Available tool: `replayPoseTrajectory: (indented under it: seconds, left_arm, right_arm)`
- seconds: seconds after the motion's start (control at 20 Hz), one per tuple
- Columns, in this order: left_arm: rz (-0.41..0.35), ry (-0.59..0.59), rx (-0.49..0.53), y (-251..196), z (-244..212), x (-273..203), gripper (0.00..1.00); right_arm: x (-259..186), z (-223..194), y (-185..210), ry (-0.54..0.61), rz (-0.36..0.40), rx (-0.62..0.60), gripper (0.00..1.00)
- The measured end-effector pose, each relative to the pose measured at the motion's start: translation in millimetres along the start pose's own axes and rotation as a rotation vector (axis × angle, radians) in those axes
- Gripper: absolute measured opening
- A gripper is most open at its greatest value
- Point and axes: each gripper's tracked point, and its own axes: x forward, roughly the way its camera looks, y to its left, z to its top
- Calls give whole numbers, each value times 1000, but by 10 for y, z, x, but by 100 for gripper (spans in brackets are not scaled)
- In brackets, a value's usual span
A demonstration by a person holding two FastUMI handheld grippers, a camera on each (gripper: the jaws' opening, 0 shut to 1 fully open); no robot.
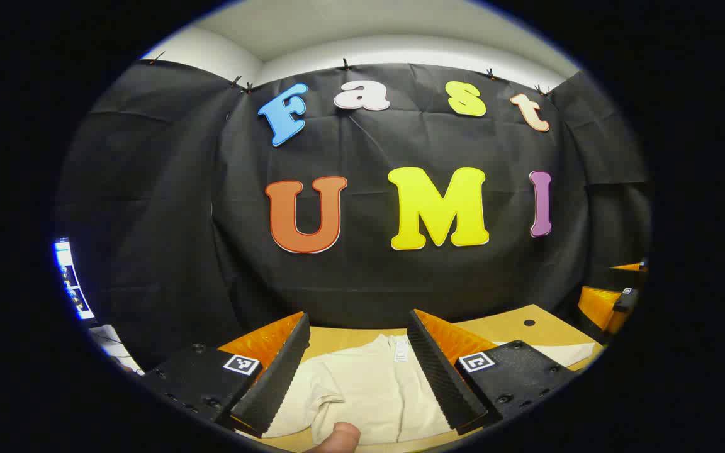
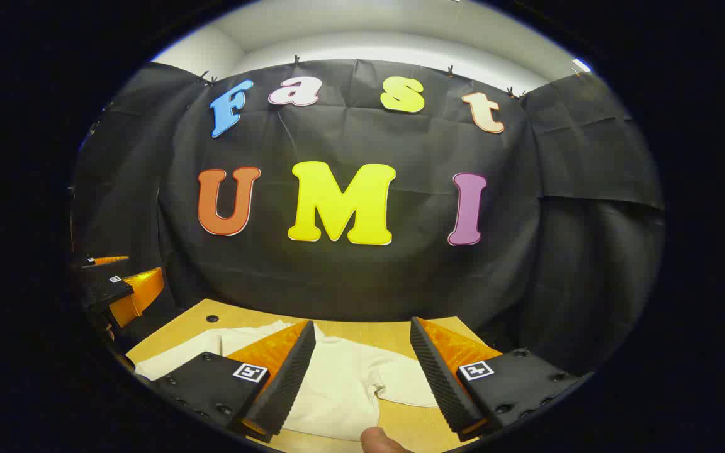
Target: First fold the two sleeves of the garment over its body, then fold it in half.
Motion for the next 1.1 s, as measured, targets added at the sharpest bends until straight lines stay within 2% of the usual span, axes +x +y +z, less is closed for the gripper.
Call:
replayPoseTrajectory:
  seconds: [1.1]
  left_arm:
    - [19, 30, -6, -131, -79, 41, 99]
  right_arm:
    - [129, -33, 5, -9, 71, -15, 94]
